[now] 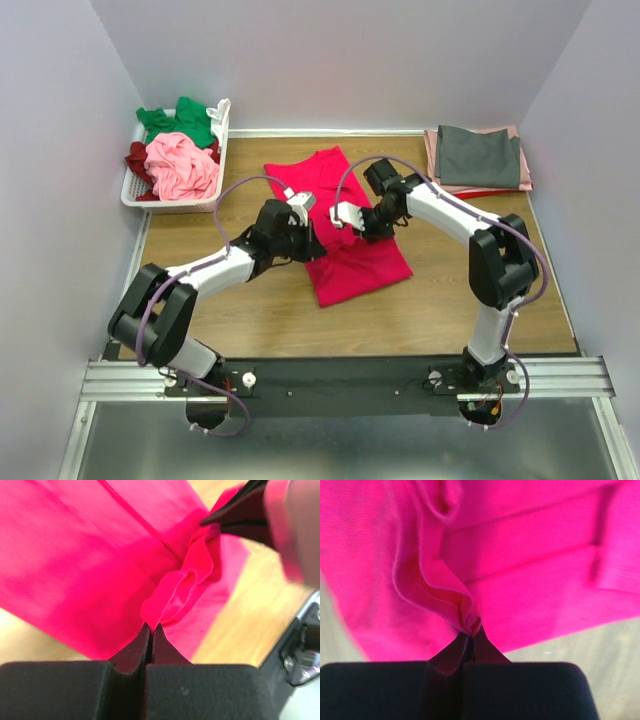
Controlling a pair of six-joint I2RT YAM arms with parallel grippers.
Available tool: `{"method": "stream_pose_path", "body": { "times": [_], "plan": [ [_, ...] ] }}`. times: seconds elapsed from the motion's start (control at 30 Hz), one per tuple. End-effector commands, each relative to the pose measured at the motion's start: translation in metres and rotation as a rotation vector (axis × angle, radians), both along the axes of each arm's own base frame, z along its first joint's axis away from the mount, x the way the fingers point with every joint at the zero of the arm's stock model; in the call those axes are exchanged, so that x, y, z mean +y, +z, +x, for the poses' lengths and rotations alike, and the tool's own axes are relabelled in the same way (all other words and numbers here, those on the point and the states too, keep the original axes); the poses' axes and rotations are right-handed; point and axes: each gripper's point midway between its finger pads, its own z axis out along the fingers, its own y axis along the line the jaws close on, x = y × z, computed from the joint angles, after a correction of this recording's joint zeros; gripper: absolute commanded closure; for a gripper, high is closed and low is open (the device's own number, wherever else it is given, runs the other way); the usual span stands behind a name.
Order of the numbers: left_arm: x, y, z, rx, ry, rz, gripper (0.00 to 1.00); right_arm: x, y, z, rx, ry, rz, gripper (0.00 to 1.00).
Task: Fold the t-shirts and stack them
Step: Fold the tshirt
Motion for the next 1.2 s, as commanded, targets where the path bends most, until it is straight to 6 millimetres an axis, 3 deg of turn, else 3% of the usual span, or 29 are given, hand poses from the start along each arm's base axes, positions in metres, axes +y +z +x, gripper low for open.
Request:
{"method": "stream_pose_path", "body": {
  "times": [0.0, 0.13, 0.33, 0.83, 1.17],
  "plan": [
    [0.004, -0.005, 0.012, -0.01, -0.071, 0.043, 1.0, 0.005, 0.011, 0.044, -0.055, -0.076, 0.03, 1.0],
    [0.012, -0.004, 0.034, -0.015, -0.051, 0.066, 1.0, 0.016, 0.004, 0.066, -0.044, -0.105, 0.049, 1.0],
    [0.021, -0.002, 0.056, -0.031, -0.019, 0.091, 1.0, 0.027, -0.006, 0.085, -0.028, -0.135, 0.064, 1.0],
    [0.032, -0.016, 0.082, -0.01, 0.015, 0.135, 1.0, 0.042, -0.011, 0.128, -0.077, -0.246, 0.076, 0.99],
    [0.04, -0.021, 0.101, -0.009, 0.039, 0.149, 1.0, 0.047, -0.02, 0.135, -0.069, -0.266, 0.081, 0.98]
  ]
}}
